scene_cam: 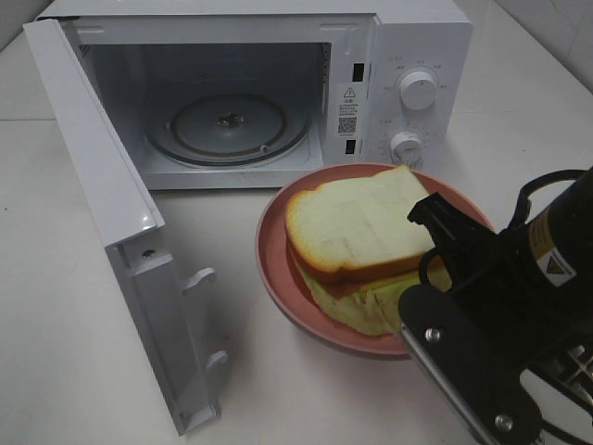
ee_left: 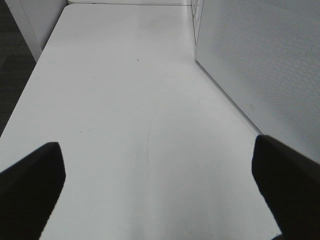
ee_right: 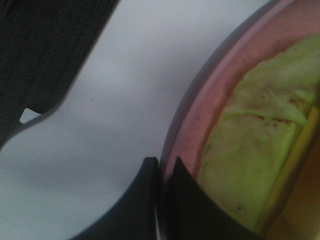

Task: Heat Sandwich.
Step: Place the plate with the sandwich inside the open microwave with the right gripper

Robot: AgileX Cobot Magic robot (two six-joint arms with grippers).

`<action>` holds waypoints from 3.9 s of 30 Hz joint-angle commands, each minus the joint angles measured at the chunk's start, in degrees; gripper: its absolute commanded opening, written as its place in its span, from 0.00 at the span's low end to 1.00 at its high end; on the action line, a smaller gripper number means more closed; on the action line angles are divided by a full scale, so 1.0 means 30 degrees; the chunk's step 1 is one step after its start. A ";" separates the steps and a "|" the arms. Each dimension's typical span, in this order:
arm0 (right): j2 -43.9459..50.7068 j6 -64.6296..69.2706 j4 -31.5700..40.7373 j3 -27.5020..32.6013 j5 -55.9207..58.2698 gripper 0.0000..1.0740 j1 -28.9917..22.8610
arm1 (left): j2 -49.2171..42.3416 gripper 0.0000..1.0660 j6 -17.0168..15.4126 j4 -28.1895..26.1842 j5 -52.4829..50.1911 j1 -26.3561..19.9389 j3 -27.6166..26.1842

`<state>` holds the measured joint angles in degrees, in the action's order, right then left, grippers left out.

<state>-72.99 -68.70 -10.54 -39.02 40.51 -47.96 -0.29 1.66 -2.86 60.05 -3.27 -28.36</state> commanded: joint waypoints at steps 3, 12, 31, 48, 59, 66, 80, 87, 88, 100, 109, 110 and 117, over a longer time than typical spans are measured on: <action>-0.0477 -0.3132 0.0764 -0.0019 -0.0707 0.00 0.2177 | -0.0516 0.90 -0.0019 -0.0019 -0.0210 -0.0038 0.0038; -0.2158 -0.4832 0.1795 -0.0936 -0.1986 0.00 0.2827 | -0.0516 0.90 -0.0019 -0.0019 -0.0210 -0.0038 0.0038; -0.6646 -0.5997 0.2311 -0.5825 -0.1318 0.00 0.2827 | -0.0516 0.90 -0.0019 -0.0019 -0.0210 -0.0038 0.0038; -0.9301 -0.6264 0.2330 -0.9167 -0.0439 0.00 0.2827 | -0.0516 0.90 -0.0019 -0.0019 -0.0210 -0.0038 0.0038; -1.0409 -0.6264 0.2865 -1.0714 0.0115 0.00 0.2827 | -0.0516 0.90 -0.0019 -0.0019 -0.0210 -0.0038 0.0038; -1.1306 -0.5901 0.2884 -1.2261 0.1165 0.00 0.2827 | -0.0516 0.90 -0.0019 -0.0019 -0.0210 -0.0038 0.0038; -1.3274 -0.5176 0.2750 -1.5527 0.2101 0.00 0.2827 | -0.0516 0.90 -0.0019 -0.0019 -0.0210 -0.0038 0.0038; -1.4362 -0.4717 0.2750 -1.7208 0.2578 0.00 0.2827 | -0.0516 0.90 -0.0019 -0.0019 -0.0210 -0.0038 0.0038; -1.4477 -0.4698 0.2731 -1.7399 0.2655 0.00 0.2827 | -0.0516 0.90 -0.0019 -0.0019 -0.0210 -0.0038 0.0038; -1.6215 -0.3476 0.1853 -2.0206 0.3170 0.00 0.2827 | -0.0516 0.90 -0.0019 -0.0019 -0.0210 -0.0038 0.0038; -1.7533 -0.2693 0.1662 -2.2422 0.3591 0.00 0.2827 | -0.0516 0.90 -0.0019 -0.0019 -0.0210 -0.0038 0.0038; -1.7914 -0.2597 0.1642 -2.2880 0.3667 0.00 0.2827 | -0.0516 0.90 -0.0019 -0.0019 -0.0210 -0.0038 0.0038; -1.9041 -0.2120 0.1566 -2.4332 0.3858 0.00 0.2827 | -0.0516 0.90 -0.0019 -0.0019 -0.0210 -0.0038 0.0038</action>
<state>-130.29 -75.57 -5.39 -111.38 52.83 -39.76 -0.29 1.66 -2.86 60.05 -3.27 -28.36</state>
